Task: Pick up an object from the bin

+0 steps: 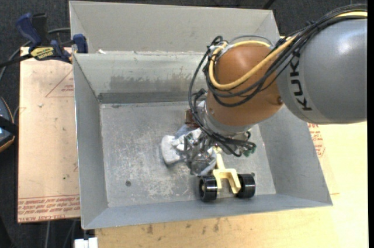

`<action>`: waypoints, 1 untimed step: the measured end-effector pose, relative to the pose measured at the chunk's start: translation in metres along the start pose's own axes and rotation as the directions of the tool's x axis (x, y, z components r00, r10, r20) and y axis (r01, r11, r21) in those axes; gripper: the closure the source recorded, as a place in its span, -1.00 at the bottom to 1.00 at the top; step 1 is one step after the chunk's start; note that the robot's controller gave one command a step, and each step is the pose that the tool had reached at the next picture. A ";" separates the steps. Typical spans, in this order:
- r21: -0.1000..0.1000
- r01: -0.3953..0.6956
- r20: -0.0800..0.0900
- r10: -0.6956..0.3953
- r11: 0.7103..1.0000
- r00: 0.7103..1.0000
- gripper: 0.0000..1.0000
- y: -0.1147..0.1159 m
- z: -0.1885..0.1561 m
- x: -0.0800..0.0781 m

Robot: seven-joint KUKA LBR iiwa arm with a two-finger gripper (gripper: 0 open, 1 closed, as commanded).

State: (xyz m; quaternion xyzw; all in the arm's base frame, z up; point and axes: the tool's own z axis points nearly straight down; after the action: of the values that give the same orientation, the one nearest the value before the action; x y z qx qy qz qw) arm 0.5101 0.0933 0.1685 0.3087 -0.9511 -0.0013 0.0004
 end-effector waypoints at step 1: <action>0.004 -0.011 0.003 0.011 1.000 1.000 1.00 0.013 -0.019 0.002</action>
Offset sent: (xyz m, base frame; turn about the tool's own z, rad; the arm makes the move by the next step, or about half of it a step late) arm -0.0048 -0.0349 0.0855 0.0073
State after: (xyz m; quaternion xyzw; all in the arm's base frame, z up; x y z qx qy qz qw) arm 0.5005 0.1027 0.1879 0.3037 -0.9528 0.0000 -0.0017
